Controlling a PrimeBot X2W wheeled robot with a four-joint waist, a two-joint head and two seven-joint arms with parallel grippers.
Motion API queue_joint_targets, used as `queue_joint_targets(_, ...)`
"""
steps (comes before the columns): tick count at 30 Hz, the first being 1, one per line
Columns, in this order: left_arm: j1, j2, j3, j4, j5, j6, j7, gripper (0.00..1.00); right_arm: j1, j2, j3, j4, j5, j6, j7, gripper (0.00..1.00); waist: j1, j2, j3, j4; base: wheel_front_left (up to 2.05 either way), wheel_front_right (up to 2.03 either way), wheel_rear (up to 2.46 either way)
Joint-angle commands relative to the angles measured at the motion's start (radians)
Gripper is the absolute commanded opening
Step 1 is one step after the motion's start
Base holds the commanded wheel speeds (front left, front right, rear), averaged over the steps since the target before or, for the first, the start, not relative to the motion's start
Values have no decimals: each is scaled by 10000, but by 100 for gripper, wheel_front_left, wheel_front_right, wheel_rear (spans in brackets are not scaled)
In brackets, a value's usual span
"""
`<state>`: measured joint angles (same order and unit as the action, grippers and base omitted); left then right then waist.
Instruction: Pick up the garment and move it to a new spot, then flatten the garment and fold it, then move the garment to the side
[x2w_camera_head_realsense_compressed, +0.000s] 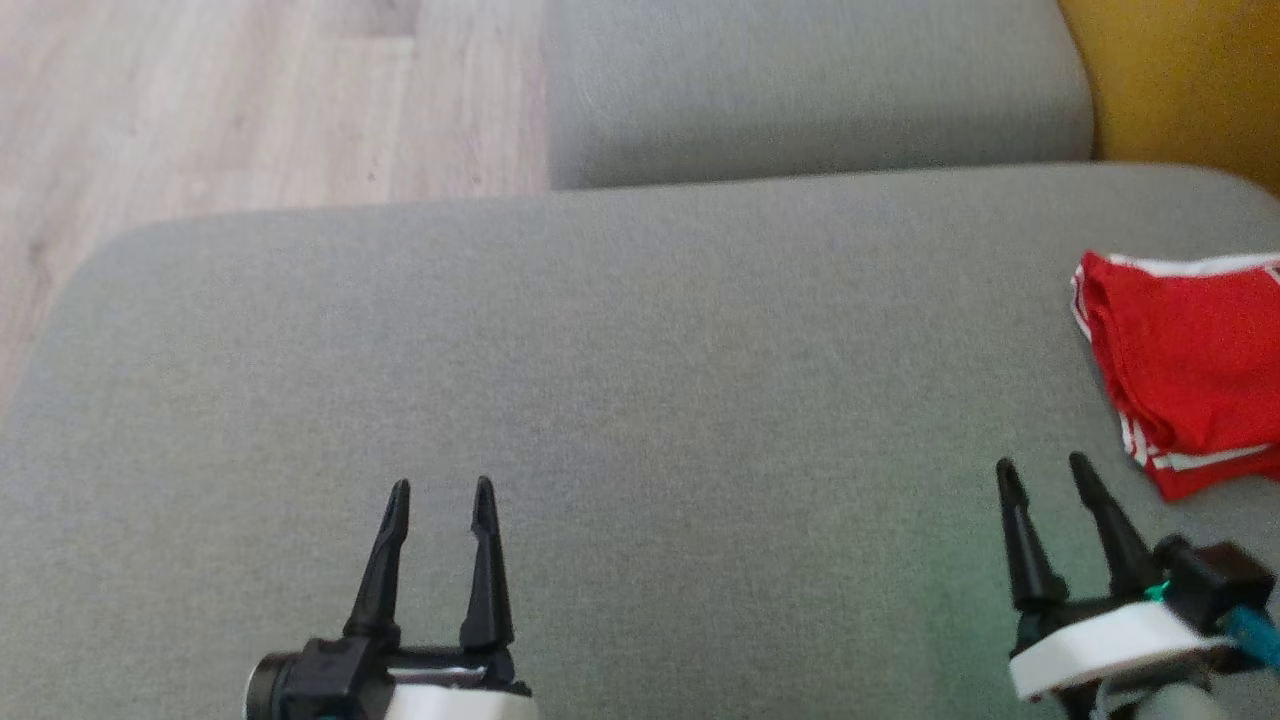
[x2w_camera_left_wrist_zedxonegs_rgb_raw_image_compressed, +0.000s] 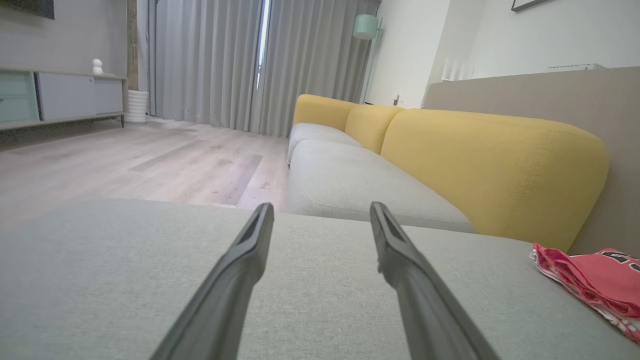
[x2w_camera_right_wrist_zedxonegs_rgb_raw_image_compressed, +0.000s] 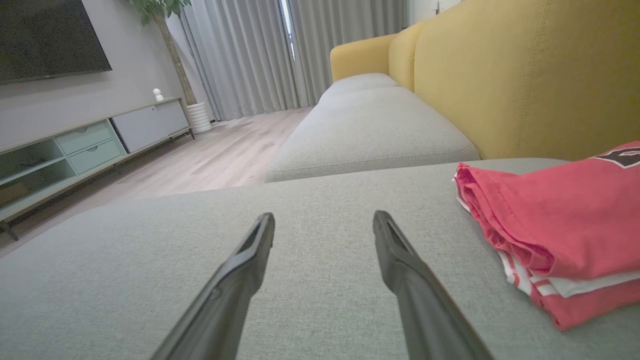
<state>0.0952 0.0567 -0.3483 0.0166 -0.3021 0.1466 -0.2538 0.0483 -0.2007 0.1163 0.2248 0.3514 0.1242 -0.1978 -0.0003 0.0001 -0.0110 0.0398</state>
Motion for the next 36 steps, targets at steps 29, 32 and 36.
queue_joint_targets(29,1202,-61,1044,-127,1035,-495,-80,100,1413,834,-162,-1145,-1271,65,-639,100,3,-1,-1646,175,0,0,0)
queue_joint_targets(32,1571,6,651,136,961,-505,0,0,1694,929,-345,-787,-1237,0,-505,0,3,-1,-1657,168,0,0,0)
queue_joint_targets(36,1736,4,587,689,925,-504,48,0,1809,935,-266,-216,-1205,-4,-479,0,4,-1,-1657,165,0,0,0)
